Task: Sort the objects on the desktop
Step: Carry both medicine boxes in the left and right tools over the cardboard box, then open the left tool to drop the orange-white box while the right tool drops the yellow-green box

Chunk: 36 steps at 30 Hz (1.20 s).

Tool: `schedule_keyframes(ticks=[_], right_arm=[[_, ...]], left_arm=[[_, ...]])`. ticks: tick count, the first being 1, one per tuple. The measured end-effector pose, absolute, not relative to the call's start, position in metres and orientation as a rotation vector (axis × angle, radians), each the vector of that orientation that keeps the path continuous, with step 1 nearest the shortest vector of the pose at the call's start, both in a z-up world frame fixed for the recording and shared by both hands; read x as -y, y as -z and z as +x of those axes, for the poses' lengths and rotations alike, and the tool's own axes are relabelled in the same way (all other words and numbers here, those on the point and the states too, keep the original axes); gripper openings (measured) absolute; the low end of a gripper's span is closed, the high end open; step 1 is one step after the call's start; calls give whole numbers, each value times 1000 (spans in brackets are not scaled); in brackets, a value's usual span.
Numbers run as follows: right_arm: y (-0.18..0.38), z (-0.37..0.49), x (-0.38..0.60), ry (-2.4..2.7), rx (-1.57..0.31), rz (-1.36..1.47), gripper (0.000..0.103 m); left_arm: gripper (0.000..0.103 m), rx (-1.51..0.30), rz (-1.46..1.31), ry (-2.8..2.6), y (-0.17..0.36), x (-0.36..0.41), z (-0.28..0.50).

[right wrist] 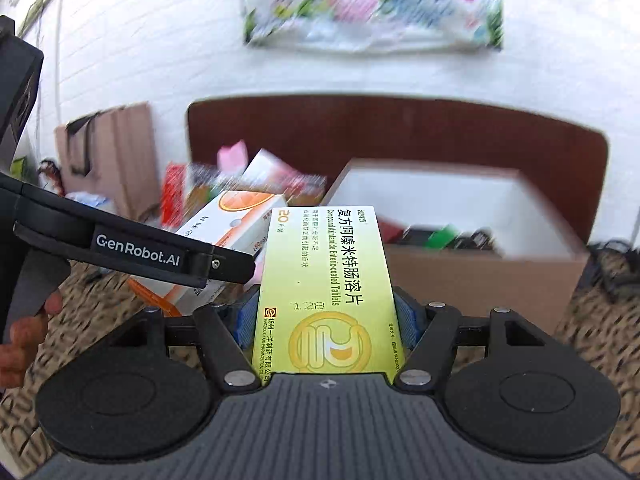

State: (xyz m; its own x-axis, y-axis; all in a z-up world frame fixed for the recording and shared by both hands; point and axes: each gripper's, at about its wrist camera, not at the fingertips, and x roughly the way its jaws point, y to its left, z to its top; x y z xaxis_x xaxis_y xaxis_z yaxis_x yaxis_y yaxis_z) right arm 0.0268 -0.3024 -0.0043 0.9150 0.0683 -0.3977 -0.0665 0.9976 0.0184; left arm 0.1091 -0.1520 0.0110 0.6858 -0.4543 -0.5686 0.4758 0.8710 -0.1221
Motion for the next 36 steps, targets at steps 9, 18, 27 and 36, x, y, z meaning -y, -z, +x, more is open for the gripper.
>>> schedule_keyframes(ticks=[9,18,27,36], right_arm=[[-21,84,361,52,-368,1,71],[-10,177,409,153,-487,-17,71],[15,245,438,209,-636,-59,71],[33,281,455,220,-733,-59,71]], left_arm=[[68,-676,0,540,-21,210,183],[68,-767,-5,523,0,255,270],[68,-860,42,491,36,293,326],[81,-800,109,487,49,313,335]])
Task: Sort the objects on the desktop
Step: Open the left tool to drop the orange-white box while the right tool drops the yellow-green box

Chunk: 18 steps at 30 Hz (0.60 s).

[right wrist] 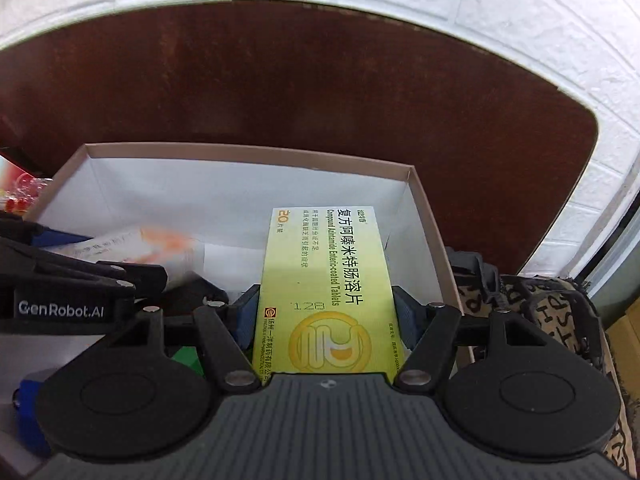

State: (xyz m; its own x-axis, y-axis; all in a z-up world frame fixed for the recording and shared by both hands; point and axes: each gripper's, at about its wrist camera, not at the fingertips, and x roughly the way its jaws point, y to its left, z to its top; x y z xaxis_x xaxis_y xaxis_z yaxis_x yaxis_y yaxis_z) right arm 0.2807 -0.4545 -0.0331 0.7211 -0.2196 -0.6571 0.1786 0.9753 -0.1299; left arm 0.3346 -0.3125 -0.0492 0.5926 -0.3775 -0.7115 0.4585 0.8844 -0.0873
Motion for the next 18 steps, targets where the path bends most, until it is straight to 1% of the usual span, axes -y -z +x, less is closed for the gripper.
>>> schedule_keyframes(ticks=[2,3,4,5,7,8,11,18], right_arm=[[35,284,456,210,-740,-52,72],[35,285,457,210,-744,-53,71],[36,286,458,214,-743,-56,74],[35,285,459,225,-739,-58,84],[33,282,459,243,-718,-65,95],[31,280,460,234,-706,-64,97],[26,274,457,202,-694,-62,100],[24,255,441,164,-673,-72,102]], left_arm=[[90,-774,121,477,47,313,335],[91,-763,126,464,46,312,335],[92,-753,127,460,45,311,335],[94,-743,119,464,44,308,335],[96,-719,100,456,38,305,334],[97,-700,91,448,36,303,333],[101,-643,69,423,30,297,325],[101,-601,33,402,18,280,306]])
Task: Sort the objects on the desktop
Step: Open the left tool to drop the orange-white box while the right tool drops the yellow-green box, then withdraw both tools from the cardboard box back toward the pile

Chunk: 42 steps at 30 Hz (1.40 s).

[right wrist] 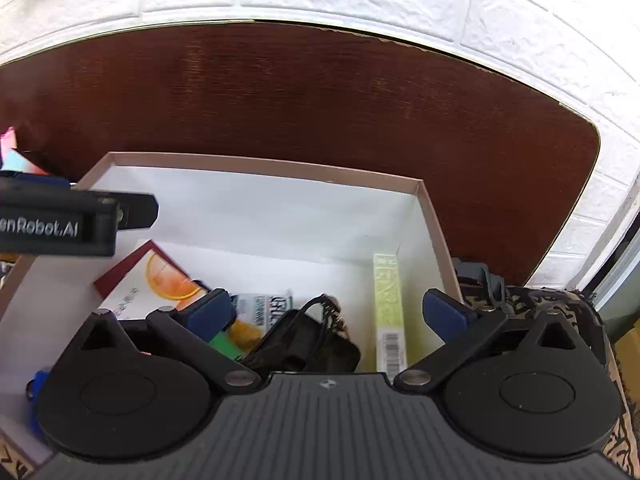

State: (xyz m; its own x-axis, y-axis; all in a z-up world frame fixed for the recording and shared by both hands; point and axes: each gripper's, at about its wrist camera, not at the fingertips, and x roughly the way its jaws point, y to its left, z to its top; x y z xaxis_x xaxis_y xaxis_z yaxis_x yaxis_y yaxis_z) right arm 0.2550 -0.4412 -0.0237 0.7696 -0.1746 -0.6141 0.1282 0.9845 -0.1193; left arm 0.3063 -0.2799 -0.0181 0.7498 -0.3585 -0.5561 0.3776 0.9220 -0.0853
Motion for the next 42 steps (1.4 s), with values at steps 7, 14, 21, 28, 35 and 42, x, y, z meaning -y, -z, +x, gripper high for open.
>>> schedule_keyframes(ticks=[7,14,21,28,35,42], right_arm=[[19,234,426,159,-643,-75,102],[4,200,411,148,-583,-42,102],[-8,161,386,123,-515,-18,102],[-16,119,360,105,-455,-30,102],[-8,78,328,56,-448,-28,102],[16,51,289,-1,-486,8,102]], left_arm=[[102,-528,46,347,5,258,271],[103,-469,56,303,-12,232,231],[103,-423,74,276,-24,206,191],[103,-428,71,279,-15,176,148],[103,-514,27,238,13,131,112],[103,-573,18,154,36,87,86]])
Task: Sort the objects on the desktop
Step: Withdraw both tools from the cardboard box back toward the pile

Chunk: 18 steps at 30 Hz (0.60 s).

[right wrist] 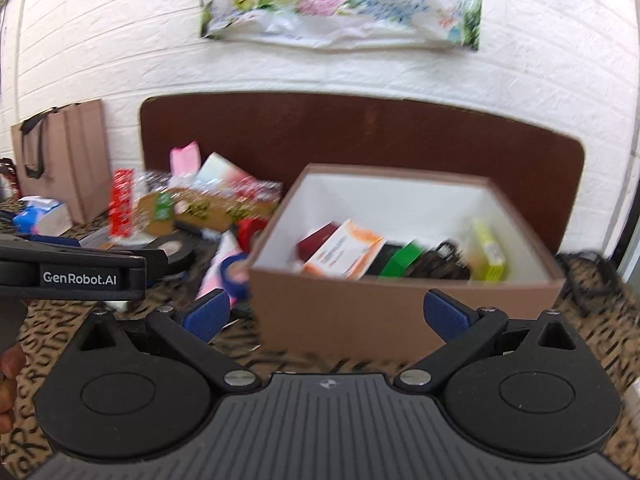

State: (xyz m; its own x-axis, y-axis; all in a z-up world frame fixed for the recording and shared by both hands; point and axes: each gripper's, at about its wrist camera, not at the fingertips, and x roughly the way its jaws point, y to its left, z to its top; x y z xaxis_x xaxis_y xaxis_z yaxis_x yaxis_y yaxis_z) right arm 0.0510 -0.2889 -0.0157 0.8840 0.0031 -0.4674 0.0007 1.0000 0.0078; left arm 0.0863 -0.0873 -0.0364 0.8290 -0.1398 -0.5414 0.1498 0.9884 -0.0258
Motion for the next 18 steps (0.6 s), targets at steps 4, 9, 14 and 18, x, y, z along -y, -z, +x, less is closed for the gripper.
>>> schedule_keyframes(ticks=[4,9,14,18], right_arm=[[30,47,266,-38,-520,20,102],[45,49,239,-87,-568,28,102],[57,55,215,-119,-603,3,102],[65,65,200,-151,-621,-6,102]], left_arm=[[103,-592,42,104,50,65,79],[103,-650,18,54,69,32,84],[103,-692,-28,20,87,-8,94],[103,-743,-53,2,100,-33,105]])
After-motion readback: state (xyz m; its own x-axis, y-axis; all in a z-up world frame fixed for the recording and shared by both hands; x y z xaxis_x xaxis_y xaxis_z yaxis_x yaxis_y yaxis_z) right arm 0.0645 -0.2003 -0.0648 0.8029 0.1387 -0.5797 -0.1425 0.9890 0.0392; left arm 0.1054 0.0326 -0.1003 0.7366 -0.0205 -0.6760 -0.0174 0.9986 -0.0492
